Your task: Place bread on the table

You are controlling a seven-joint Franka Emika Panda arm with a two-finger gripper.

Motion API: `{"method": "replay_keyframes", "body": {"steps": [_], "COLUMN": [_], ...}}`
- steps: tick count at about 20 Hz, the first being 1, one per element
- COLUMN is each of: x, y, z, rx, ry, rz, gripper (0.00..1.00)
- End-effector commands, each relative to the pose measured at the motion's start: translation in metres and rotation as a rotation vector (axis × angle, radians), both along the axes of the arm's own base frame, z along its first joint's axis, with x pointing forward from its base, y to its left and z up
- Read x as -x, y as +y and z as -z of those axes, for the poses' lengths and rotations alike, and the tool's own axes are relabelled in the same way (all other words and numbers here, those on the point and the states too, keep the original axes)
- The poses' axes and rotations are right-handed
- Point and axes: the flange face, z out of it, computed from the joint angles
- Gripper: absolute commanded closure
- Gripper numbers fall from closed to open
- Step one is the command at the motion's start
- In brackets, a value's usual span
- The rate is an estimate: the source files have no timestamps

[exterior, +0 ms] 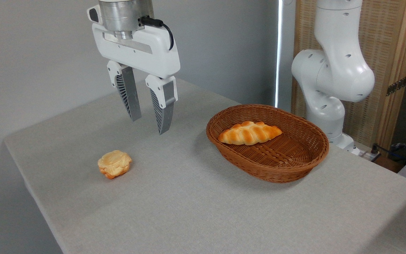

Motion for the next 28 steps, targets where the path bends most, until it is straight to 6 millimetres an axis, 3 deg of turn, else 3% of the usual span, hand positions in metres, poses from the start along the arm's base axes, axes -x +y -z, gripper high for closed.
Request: {"method": "replay_keyframes", "body": {"steps": [1,21,28], "x": [0.002,0.004,0.005], "y": [0.006,0.007,0.017], "z": [-0.006,-0.007,-0.011], "rx": [0.0,0.001,0.002], "ry": [0.009,0.007,0.0], "rz": [-0.014,-0.016,-0.034], "gripper": [0.0,0.0,0.0]}}
